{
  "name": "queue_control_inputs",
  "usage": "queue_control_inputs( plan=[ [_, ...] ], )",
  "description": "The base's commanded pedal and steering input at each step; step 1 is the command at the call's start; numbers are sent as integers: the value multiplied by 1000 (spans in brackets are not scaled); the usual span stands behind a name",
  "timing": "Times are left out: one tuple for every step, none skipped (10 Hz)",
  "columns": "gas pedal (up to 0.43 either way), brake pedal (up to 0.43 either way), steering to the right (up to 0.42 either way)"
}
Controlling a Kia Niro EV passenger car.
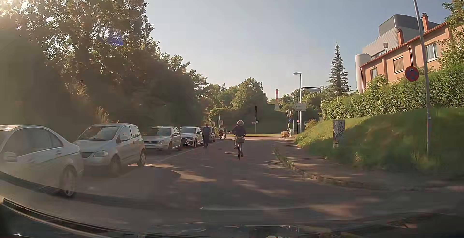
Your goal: Follow the waypoints while adhering to traffic rules and regulations
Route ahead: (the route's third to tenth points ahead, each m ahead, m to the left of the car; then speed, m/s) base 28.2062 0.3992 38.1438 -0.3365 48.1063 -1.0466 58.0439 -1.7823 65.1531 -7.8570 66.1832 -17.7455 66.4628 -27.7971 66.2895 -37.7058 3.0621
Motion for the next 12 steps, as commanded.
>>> queue_control_inputs(
  plan=[
    [67, 0, -6],
    [79, 0, -6],
    [79, 0, -6],
    [79, 0, -6],
    [79, 0, -5],
    [79, 0, 0],
    [79, 0, 7],
    [79, 0, 15],
    [79, 0, 27],
    [79, 0, 34],
    [79, 0, 36],
    [79, 0, 35]
  ],
)
